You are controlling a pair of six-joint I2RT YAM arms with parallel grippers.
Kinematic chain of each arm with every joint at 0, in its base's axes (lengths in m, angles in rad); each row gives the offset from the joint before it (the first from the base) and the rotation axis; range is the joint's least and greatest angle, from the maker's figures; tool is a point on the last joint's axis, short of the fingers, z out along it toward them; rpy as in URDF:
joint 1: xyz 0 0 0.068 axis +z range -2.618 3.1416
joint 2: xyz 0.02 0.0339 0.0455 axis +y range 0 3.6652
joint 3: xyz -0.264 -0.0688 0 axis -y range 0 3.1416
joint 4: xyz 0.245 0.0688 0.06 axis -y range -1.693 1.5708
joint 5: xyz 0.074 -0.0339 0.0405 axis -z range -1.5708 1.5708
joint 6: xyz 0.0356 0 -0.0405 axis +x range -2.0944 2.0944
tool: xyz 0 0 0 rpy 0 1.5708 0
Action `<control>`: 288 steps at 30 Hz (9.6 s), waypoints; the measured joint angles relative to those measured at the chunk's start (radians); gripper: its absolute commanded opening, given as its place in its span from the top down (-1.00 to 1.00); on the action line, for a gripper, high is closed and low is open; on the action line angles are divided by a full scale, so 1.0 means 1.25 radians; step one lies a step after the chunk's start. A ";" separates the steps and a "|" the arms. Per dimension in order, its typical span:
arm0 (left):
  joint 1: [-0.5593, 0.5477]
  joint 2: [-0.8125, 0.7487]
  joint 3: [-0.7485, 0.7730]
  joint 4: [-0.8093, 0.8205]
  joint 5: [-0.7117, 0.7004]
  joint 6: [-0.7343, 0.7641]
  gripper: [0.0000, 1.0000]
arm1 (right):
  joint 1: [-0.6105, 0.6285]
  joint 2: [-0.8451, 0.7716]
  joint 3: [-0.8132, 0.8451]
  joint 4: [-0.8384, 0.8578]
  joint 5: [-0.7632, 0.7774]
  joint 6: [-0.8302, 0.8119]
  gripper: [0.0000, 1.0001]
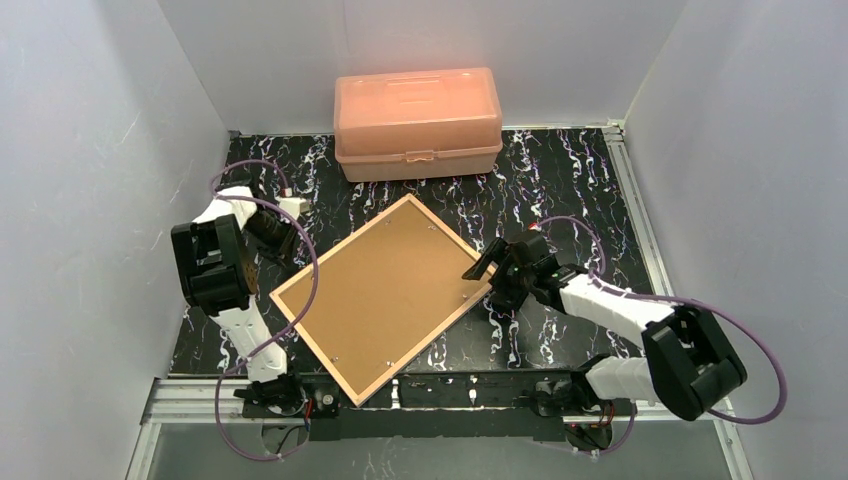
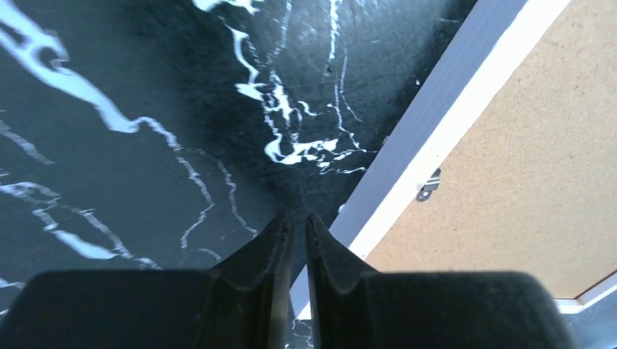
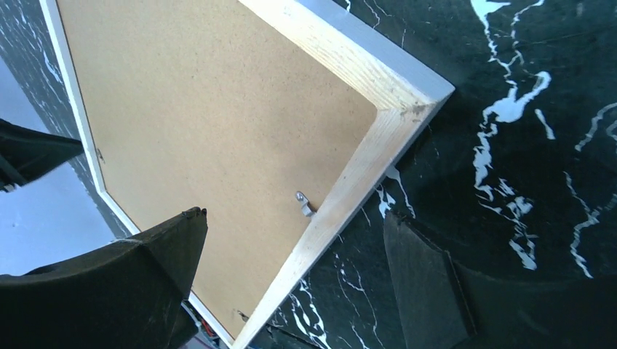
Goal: Put the photo into the frame
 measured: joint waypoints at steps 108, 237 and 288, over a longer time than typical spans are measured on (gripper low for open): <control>-0.189 0.056 -0.105 -0.074 0.349 -0.189 0.96 | 0.465 0.607 0.518 0.302 -0.220 -0.298 -0.91; -0.225 -0.231 -0.399 -0.095 0.106 0.141 1.00 | 0.054 0.052 0.273 0.067 0.116 -0.292 -0.97; -0.641 -0.289 -0.443 -0.101 0.120 0.029 1.00 | 0.099 0.804 0.896 0.025 -0.029 -0.367 -0.97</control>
